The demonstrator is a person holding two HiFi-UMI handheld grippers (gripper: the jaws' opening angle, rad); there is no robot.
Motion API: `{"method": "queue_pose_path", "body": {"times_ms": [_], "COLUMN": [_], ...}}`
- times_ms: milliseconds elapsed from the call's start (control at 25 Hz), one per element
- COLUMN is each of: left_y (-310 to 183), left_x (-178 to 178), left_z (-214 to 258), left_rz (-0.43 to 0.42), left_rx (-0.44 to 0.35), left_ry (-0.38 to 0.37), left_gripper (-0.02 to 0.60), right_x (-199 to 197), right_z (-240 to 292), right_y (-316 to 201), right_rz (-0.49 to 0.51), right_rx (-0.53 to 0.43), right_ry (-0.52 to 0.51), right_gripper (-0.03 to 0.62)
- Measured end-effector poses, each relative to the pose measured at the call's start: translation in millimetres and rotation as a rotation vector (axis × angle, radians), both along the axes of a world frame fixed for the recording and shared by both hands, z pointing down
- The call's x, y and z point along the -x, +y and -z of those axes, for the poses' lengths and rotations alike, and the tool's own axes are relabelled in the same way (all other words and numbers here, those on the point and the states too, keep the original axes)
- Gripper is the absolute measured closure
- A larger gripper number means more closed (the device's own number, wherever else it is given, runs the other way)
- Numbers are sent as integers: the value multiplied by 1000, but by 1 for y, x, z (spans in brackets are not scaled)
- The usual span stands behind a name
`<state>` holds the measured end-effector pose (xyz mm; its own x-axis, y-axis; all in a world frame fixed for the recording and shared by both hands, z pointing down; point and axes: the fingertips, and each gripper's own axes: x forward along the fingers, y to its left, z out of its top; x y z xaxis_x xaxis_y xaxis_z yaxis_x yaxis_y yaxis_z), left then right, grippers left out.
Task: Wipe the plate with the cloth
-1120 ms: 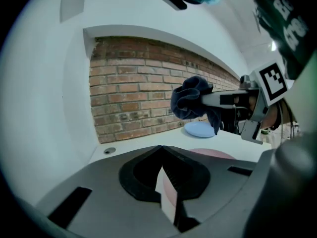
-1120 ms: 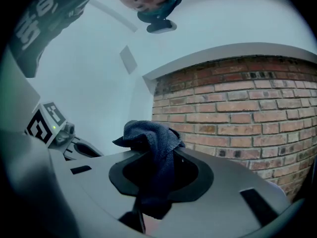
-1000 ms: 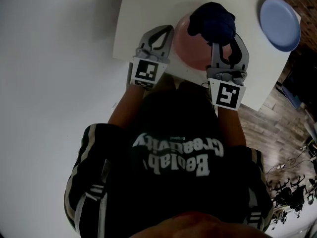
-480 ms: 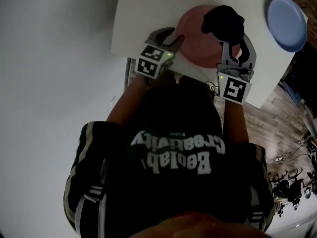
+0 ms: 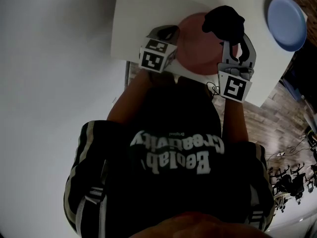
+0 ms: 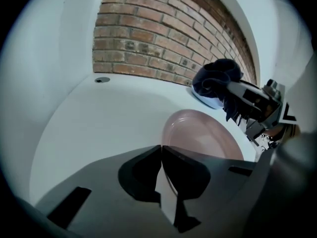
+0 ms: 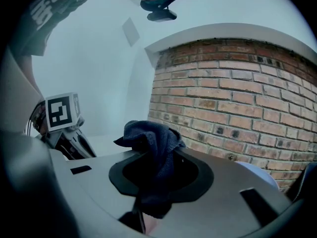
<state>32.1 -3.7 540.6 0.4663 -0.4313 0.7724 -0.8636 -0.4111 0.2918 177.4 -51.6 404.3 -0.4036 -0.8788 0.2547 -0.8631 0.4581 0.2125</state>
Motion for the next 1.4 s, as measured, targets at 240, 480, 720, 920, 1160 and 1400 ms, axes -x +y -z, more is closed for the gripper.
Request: {"method": "queue_pose_path", "body": {"times_ms": [240,480,720,920,1160,1400], "left_y": [-16,-47,-58,-44,-46,-71], "left_x": [7,38,56,50,58,81], "left_z": [2,8,6,-5,-13,-1], "left_rz": [22,119,105,60,175,238], "left_rx": [-17,-78,-74,-7,40,-14], "left_ry": [-12,-24,-30,-5,62,80], "left_gripper": [572,572,569,438,568,569], "right_x": [10,20,31,41,47,80], "right_z": [-5,-7,-5,-10,-12,-33], "right_y": [-2,-9,-12,-13,-16,-20], "right_rz": [10,13,23,33,53,134], "right_rx": [26,33,29,37,39,178], "right_ry": [2,5,3,3,23,57], "right_gripper": [511,511,511,511,511,511]}}
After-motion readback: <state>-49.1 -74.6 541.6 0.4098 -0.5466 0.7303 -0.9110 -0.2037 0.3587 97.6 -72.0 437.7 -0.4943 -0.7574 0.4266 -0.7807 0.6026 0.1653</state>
